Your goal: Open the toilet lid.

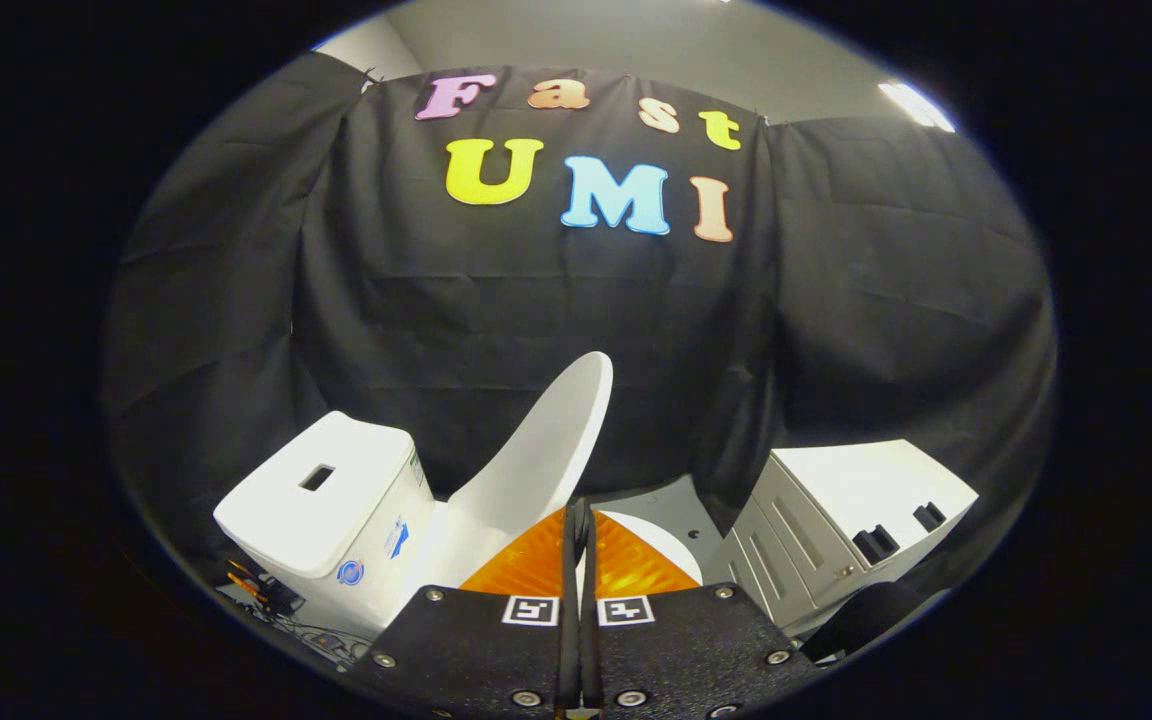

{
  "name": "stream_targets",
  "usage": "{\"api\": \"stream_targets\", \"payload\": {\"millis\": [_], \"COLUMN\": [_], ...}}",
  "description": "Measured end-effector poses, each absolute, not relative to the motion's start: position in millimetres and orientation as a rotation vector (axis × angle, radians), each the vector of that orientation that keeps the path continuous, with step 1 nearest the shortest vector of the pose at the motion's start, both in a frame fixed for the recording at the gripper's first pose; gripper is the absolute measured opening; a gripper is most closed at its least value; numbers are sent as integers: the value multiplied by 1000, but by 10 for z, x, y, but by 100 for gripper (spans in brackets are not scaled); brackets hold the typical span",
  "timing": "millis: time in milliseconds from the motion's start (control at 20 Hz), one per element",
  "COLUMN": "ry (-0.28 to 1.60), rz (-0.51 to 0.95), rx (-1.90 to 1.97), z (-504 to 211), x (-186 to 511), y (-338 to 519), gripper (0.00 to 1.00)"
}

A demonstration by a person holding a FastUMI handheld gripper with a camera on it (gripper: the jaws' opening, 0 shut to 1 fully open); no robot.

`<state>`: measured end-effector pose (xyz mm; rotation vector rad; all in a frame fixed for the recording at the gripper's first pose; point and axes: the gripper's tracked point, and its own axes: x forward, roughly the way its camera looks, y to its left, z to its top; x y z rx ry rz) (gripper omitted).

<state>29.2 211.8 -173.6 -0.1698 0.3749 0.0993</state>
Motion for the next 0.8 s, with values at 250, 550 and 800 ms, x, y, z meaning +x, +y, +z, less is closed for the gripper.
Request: {"api": "stream_targets", "payload": {"millis": [250,550,800], "ry": [335,294,269], "rz": [124,181,231], "rx": [-182,-211,-236], "z": [-1598,-1490,-1442], "x": [243,185,126], "y": [2451,2868,3191], "gripper": [0,0,0]}}
